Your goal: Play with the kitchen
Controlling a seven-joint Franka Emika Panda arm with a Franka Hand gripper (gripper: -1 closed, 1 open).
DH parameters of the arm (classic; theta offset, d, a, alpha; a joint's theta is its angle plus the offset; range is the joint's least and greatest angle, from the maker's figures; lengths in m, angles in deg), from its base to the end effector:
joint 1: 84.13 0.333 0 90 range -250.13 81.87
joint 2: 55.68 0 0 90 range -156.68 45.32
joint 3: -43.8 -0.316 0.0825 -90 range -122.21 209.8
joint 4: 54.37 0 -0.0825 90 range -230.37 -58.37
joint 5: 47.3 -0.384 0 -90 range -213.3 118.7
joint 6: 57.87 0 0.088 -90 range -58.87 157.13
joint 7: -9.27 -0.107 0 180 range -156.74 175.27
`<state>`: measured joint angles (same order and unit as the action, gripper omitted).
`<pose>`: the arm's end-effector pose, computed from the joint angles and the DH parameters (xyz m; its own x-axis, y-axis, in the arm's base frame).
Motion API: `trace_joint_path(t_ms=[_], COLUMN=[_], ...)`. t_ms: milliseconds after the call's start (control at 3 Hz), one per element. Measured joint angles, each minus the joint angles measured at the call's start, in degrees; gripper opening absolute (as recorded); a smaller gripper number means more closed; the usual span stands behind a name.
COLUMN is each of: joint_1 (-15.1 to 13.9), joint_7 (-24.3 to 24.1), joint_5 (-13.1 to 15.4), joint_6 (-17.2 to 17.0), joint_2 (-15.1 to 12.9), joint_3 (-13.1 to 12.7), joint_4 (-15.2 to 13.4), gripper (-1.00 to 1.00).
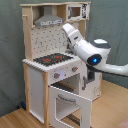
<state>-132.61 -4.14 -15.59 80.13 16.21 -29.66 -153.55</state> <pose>0.2793 0.5660 0.5972 0.2001 0.9516 0.2331 -0.3305 -0.1584 0.9304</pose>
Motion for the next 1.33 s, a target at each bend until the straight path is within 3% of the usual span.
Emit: trace_joint_path(t_ms=[333,667,1333], joint_1=[-0.06,-0.03,0.14], joint_7=[-1.07,-5.00,-12.29], joint_5=[0.00,0.00,-0.21], joint_6=[0.03,0.41,0.73], joint_2=[1.58,3.00,3.62], joint_3=[-4.50,-8.26,-15.00], joint_4=[3.64,4.89,10.62], gripper=[1.00,1.00,1.00])
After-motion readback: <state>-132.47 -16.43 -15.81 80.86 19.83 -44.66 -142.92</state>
